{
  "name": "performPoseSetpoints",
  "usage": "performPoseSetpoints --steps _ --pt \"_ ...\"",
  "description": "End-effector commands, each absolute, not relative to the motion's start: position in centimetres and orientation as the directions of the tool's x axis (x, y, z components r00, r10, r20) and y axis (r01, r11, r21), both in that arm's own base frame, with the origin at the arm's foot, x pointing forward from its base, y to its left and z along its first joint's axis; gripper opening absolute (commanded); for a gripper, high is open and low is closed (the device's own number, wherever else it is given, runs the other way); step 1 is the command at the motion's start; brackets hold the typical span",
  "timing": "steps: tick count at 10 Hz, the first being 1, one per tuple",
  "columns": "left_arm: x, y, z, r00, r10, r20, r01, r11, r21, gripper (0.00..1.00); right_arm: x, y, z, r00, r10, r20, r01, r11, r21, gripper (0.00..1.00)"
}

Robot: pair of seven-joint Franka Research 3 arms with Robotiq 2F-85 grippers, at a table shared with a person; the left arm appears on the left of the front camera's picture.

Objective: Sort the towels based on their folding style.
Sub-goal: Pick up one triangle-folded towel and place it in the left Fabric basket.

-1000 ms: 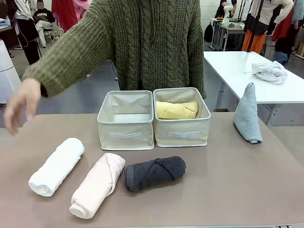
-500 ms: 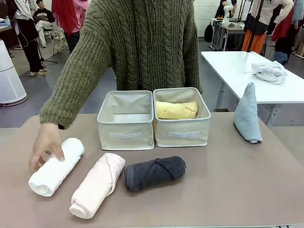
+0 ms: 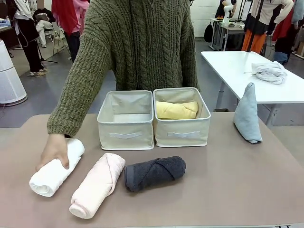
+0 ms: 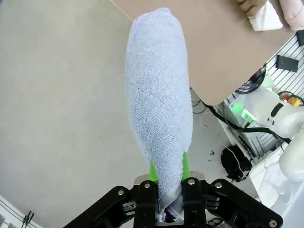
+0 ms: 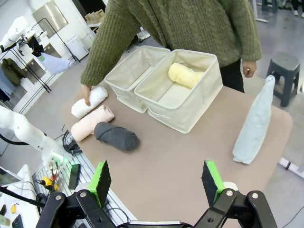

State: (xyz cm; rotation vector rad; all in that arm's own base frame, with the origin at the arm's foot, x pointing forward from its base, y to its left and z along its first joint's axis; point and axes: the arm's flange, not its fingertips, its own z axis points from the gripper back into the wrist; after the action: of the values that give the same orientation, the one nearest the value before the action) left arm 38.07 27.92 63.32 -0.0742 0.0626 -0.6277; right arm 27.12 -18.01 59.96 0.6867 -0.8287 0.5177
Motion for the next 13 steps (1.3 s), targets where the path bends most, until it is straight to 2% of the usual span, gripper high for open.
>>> performPoseSetpoints --steps 1,9,13 --pt "38.4 27.8 63.6 0.802 -0.598 -0.002 0.596 0.799 -0.078 0.00 27.4 -18.1 60.0 0.554 0.143 0.820 -0.673 0.657 0.341 1.00" --pt "39.0 24.9 64.1 0.775 -0.631 0.005 0.631 0.775 -0.043 0.00 27.4 -18.1 60.0 0.554 0.143 0.820 -0.673 0.657 0.341 1.00" --pt "40.1 19.8 65.4 0.683 -0.730 -0.011 0.730 0.683 0.038 0.00 27.4 -18.1 60.0 0.554 0.143 0.820 -0.673 0.657 0.341 1.00"
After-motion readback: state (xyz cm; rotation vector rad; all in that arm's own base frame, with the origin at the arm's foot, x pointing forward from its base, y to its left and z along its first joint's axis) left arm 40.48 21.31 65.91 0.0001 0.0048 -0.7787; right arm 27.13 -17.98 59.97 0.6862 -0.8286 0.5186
